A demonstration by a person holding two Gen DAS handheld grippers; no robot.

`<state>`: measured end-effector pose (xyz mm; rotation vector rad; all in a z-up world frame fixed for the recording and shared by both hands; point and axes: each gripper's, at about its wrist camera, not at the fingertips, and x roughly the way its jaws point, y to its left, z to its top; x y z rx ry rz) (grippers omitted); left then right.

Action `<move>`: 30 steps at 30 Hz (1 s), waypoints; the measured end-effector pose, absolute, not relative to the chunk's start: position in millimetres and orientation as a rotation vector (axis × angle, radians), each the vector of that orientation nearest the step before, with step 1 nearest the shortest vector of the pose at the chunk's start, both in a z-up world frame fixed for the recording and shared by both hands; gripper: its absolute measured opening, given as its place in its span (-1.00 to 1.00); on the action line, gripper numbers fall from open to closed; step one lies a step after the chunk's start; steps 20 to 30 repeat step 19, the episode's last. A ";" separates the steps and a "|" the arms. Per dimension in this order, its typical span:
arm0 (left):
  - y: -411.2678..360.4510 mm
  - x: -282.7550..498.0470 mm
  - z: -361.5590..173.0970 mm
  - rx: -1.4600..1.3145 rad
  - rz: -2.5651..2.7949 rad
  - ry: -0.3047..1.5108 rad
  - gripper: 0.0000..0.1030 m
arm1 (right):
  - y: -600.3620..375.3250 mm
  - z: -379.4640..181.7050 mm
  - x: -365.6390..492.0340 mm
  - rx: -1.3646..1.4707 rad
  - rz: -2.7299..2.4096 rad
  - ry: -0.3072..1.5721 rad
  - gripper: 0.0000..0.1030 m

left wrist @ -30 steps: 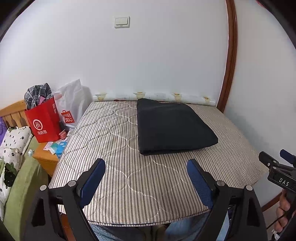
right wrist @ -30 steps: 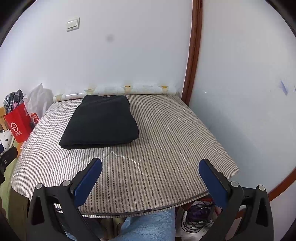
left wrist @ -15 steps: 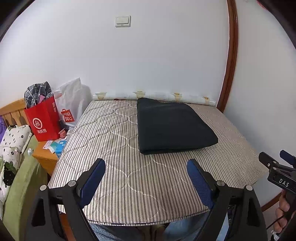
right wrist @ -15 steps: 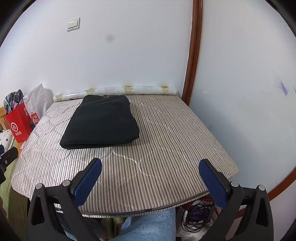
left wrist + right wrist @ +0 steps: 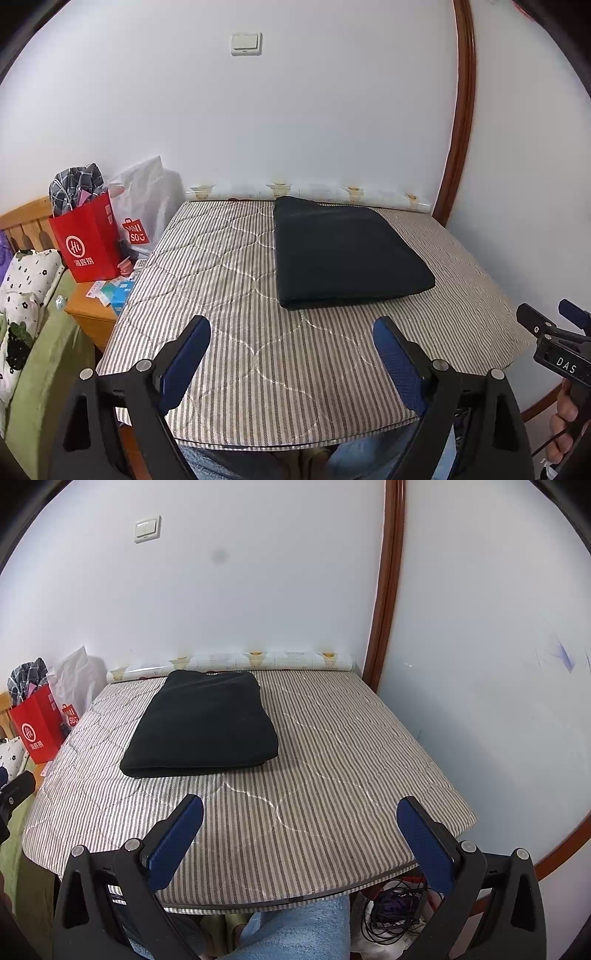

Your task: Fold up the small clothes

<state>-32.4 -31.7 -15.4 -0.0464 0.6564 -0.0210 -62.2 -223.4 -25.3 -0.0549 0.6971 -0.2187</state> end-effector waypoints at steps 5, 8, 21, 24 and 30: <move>-31.9 -31.7 -14.4 -0.047 -0.024 0.658 0.73 | -221.9 -24.9 -62.8 -0.057 -0.220 0.696 0.99; -32.9 -31.7 -14.1 -0.046 -0.024 0.657 0.73 | -221.4 -24.4 -62.7 -0.058 -0.220 0.695 0.99; -31.0 -31.0 -11.0 -0.048 -0.020 0.651 0.73 | -218.3 -21.3 -64.6 -0.065 -0.219 0.685 0.99; -31.0 -31.0 -11.0 -0.048 -0.020 0.651 0.73 | -218.3 -21.3 -64.6 -0.065 -0.219 0.685 0.99; -31.0 -31.0 -11.0 -0.048 -0.020 0.651 0.73 | -218.3 -21.3 -64.6 -0.065 -0.219 0.685 0.99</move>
